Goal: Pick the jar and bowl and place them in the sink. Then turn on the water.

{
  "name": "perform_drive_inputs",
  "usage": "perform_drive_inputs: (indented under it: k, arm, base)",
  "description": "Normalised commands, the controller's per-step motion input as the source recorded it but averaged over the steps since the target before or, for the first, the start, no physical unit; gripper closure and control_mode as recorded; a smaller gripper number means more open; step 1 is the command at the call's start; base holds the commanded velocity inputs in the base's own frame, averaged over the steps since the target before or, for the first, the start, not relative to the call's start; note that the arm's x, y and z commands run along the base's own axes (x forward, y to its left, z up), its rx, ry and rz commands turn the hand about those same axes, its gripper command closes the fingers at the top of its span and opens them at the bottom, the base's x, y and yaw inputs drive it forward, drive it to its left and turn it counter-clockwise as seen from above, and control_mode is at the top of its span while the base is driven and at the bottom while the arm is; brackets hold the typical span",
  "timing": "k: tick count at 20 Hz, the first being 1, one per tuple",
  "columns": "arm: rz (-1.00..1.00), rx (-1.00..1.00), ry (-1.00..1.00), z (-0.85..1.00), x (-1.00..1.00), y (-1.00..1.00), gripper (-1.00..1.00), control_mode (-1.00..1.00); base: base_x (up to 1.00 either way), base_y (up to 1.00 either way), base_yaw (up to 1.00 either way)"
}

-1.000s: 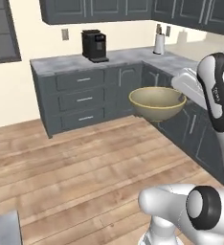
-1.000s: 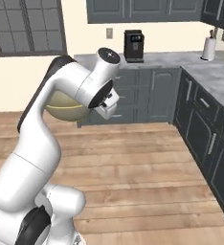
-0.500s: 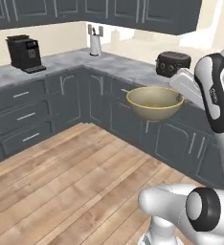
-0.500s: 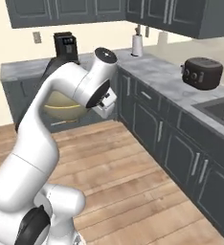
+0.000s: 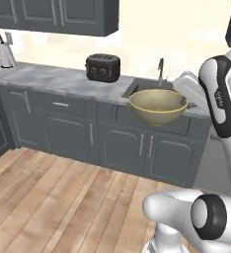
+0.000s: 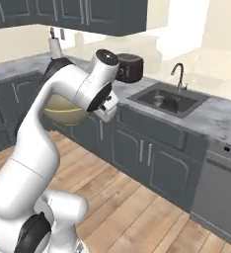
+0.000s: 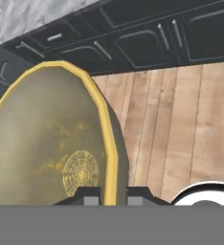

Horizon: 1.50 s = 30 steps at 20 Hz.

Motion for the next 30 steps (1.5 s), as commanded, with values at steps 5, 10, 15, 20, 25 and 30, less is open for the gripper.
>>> perform_drive_inputs:
  k: [5,10,15,20,25,30]
  arm:
    - [0.0,0.0,0.0,0.0,0.0,0.0,1.0,1.0]
    - [0.0,0.0,0.0,0.0,0.0,0.0,1.0,1.0]
    - [0.0,0.0,0.0,0.0,0.0,0.0,1.0,1.0]
    - [0.0,0.0,0.0,0.0,0.0,0.0,1.0,1.0]
    - [0.0,0.0,0.0,0.0,0.0,0.0,1.0,1.0]
    - [0.0,0.0,0.0,0.0,0.0,0.0,1.0,1.0]
  base:
    - [0.44,0.0,-0.65]
    - [0.43,0.0,-0.6]
    - [0.48,0.0,-0.54]
    - [0.62,0.26,-0.3]
    - [0.21,0.35,-0.03]
    - [0.23,0.47,0.03]
